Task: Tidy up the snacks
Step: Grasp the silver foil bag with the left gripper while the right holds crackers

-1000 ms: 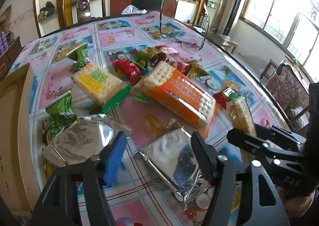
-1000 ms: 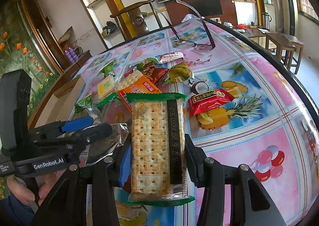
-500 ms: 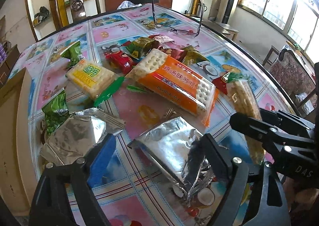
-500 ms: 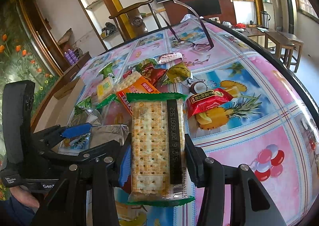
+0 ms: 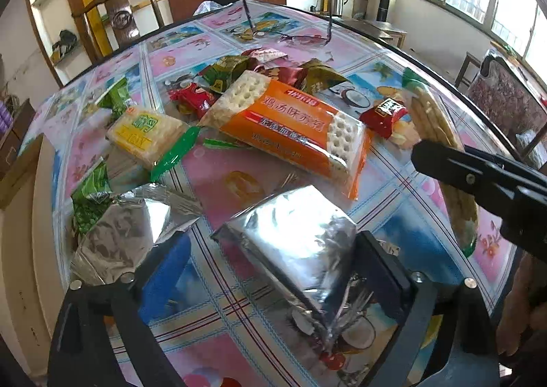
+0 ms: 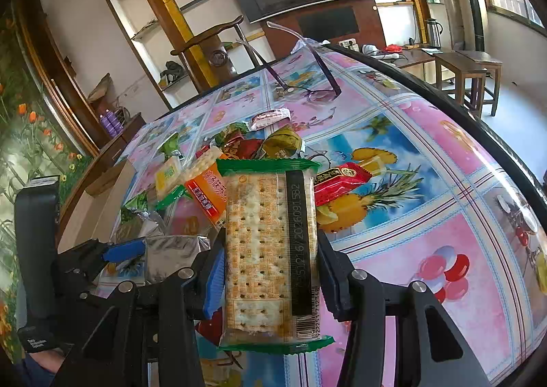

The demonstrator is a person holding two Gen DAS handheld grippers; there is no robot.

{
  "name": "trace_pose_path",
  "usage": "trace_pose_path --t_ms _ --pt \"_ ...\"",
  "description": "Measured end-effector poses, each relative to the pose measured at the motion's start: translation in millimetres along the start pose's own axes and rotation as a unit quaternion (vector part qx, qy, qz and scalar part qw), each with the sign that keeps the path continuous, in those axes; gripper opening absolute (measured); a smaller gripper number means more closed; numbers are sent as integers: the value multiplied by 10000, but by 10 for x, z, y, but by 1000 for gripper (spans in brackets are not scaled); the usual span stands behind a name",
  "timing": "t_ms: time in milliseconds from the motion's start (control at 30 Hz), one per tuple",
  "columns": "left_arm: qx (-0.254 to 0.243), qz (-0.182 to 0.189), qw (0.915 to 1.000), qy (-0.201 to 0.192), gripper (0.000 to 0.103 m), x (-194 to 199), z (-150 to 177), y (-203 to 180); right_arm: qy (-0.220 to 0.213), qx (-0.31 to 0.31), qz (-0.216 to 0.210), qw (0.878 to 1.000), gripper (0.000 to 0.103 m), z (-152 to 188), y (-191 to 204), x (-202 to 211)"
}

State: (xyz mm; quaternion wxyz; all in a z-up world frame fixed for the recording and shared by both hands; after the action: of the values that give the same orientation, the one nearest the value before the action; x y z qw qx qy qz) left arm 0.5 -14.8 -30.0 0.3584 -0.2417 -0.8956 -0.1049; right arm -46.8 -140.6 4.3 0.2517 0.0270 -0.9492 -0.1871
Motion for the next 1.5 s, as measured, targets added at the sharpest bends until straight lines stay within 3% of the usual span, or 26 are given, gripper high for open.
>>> trace_pose_path --t_ms 100,233,267,333,367,400,633,767,833,967,1500 --pt "267 100 9995 119 103 -72 29 65 6 -6 -8 10000 51 0 6 -10" --pt "285 -16 9996 -19 103 -88 27 62 -27 -16 0 10000 51 -1 8 4" --pt "277 -10 9996 -69 99 -80 26 54 -53 -24 1 10000 51 -6 7 7" --pt "251 -16 9995 -201 80 -34 4 45 -88 -25 -5 10000 51 -4 8 20" --pt "247 -5 9994 -262 63 -5 -3 44 -88 -14 -8 10000 51 0 4 23" --pt "238 -5 9993 -274 61 4 -9 43 -73 -2 -1 10000 51 1 7 15" --pt "259 57 9993 -245 61 2 -27 69 -81 -21 31 10000 51 2 -23 19" --pt "265 3 9994 -210 72 -8 -14 77 -82 -6 15 10000 51 5 -19 28" --pt "293 65 9992 -249 59 4 -17 62 -88 0 3 10000 51 6 -19 35" --pt "288 115 9989 -351 56 48 -40 43 -99 12 -11 9999 51 7 -12 43" --pt "367 571 9953 -691 55 271 -125 -78 -57 54 -62 9999 51 8 20 53"
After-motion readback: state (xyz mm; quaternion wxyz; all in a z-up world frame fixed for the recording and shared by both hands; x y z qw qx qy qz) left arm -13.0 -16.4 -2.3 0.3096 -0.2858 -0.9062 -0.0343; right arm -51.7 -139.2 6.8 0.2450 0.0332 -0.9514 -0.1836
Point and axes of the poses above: each gripper's, at about its wrist camera, not at the fingertips, and x roughly against the way its jaws point, y to its left, z to its underside, the point moved 5 cm from there along -x, roughly the way its jaws point, and after that the axes turned 13 degrees about -y, right-handed, at the moved point
